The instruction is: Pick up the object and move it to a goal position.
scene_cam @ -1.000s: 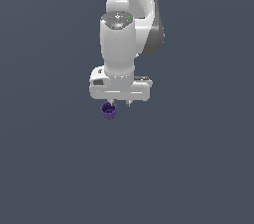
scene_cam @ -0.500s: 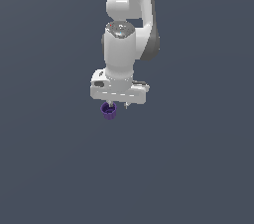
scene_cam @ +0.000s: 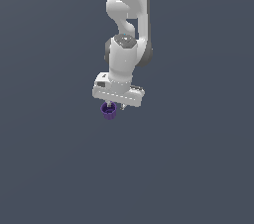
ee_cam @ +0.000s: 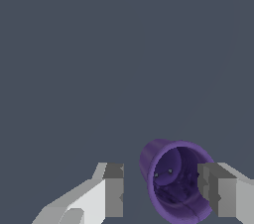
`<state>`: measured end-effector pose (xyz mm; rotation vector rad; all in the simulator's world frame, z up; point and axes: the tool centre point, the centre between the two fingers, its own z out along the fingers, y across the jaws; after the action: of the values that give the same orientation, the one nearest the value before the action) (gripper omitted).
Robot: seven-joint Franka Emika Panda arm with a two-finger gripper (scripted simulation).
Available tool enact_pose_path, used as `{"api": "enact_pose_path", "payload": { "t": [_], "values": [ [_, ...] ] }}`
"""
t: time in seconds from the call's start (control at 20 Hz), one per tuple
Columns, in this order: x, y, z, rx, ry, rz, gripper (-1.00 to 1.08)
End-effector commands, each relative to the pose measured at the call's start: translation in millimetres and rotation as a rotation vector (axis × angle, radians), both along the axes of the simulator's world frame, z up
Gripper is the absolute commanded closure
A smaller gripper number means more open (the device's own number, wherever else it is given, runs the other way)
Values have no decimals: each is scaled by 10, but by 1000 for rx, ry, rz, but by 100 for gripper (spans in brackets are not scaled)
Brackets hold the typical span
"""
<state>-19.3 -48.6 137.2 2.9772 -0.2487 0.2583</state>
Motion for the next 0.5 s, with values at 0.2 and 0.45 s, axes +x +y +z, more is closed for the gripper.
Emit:
{"api": "enact_pose_path", "payload": {
  "t": [0.2, 0.45],
  "values": [
    [-204, -28, -236, -20, -42, -33, -20],
    [-312, -27, -338, -23, -62, -45, -20]
  ]
}}
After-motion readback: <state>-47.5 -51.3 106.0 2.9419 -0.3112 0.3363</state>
